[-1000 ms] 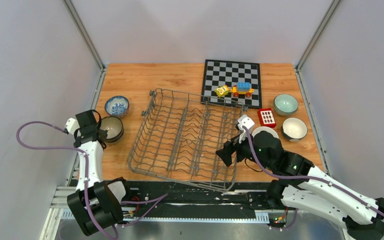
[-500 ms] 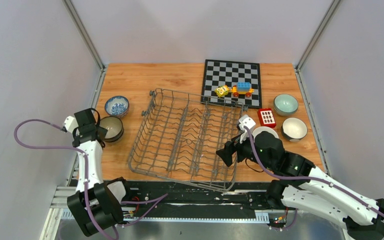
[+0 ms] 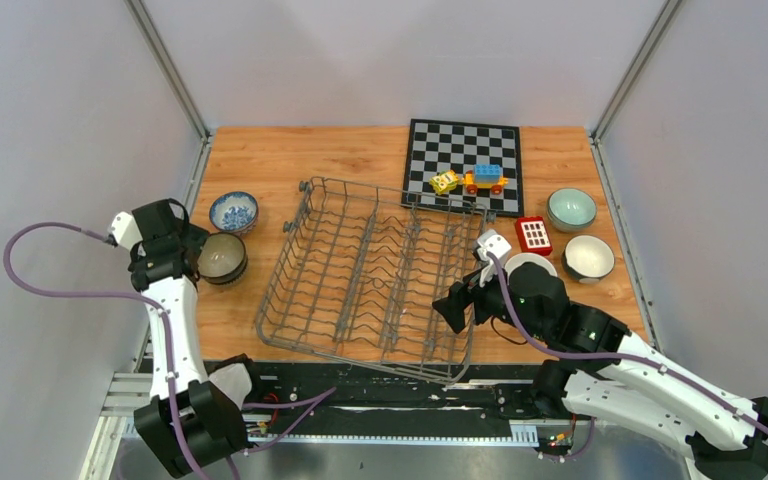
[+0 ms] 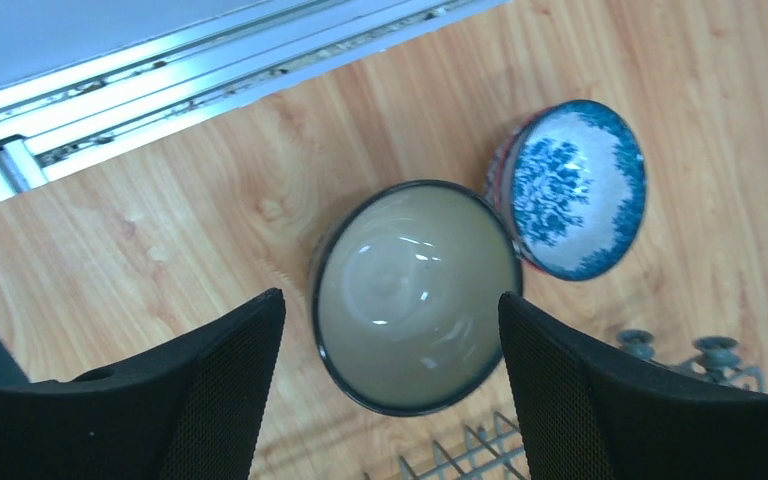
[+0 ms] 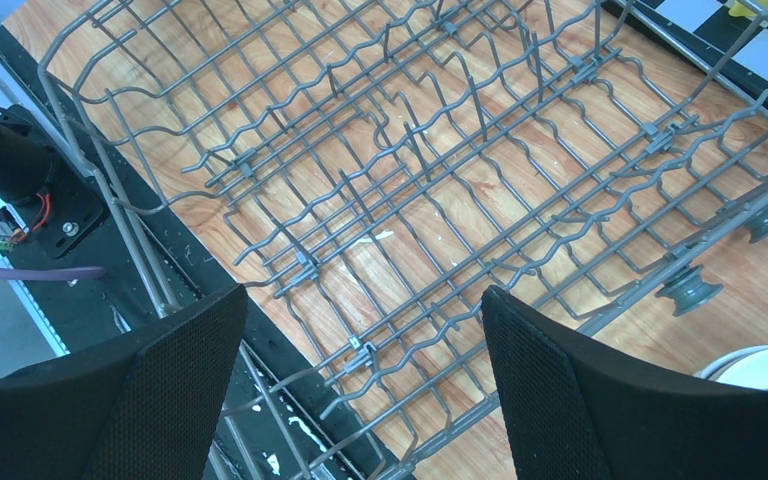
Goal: Unload the bowls from the dish rack
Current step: Place the bowl with the bowl, then reset both arms
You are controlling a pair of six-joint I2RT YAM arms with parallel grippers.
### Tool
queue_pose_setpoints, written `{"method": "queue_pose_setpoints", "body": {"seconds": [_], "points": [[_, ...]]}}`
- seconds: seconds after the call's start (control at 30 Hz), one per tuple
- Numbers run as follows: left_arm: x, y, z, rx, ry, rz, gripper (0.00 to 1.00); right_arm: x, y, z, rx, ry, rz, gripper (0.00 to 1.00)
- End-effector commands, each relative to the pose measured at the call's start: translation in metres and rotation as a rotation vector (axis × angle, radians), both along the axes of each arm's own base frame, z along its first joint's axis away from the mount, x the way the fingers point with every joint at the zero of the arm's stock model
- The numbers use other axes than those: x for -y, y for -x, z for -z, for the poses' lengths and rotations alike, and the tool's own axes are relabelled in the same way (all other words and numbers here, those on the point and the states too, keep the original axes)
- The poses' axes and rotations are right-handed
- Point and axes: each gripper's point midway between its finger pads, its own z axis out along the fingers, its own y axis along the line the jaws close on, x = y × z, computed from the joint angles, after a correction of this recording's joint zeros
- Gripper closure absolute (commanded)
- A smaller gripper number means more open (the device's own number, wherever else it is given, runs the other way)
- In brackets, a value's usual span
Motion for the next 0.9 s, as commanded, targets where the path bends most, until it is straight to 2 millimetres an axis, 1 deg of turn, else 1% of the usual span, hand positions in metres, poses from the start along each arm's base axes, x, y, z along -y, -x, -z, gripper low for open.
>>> {"method": "queue_pose_setpoints", "body": {"seconds": [0.0, 0.17, 0.27, 0.37, 0.43, 0.47, 0.53, 0.67, 0.87], "points": [[0.017, -0.016, -0.032, 0.102, -0.016, 0.097, 0.19, 0.004, -0.002, -0.013, 0.041, 0.017, 0.004, 0.1], [0.036, -0.028, -0.084, 0.191, -0.128, 0.195, 0.14, 0.008, -0.007, -0.02, 0.077, 0.041, 0.018, 0.1], [0.057, -0.035, -0.112, 0.262, -0.172, 0.277, 0.14, 0.011, -0.01, -0.025, 0.099, 0.051, 0.028, 0.1], [0.075, -0.037, -0.141, 0.35, -0.225, 0.339, 0.15, 0.014, -0.012, -0.031, 0.123, 0.056, 0.04, 0.09], [0.089, -0.039, -0.155, 0.376, -0.265, 0.4, 0.15, 0.018, -0.015, -0.034, 0.139, 0.065, 0.056, 0.1], [0.096, -0.042, -0.16, 0.383, -0.275, 0.429, 0.15, 0.019, -0.015, -0.035, 0.145, 0.07, 0.059, 0.09], [0.118, -0.048, -0.164, 0.396, -0.284, 0.514, 0.15, 0.021, -0.018, -0.039, 0.158, 0.081, 0.072, 0.09], [0.158, -0.058, -0.168, 0.41, -0.32, 0.661, 0.15, 0.024, -0.024, -0.047, 0.179, 0.098, 0.099, 0.09], [0.201, -0.063, -0.176, 0.347, -0.45, 0.825, 0.15, 0.03, -0.032, -0.062, 0.211, 0.106, 0.151, 0.09]]}}
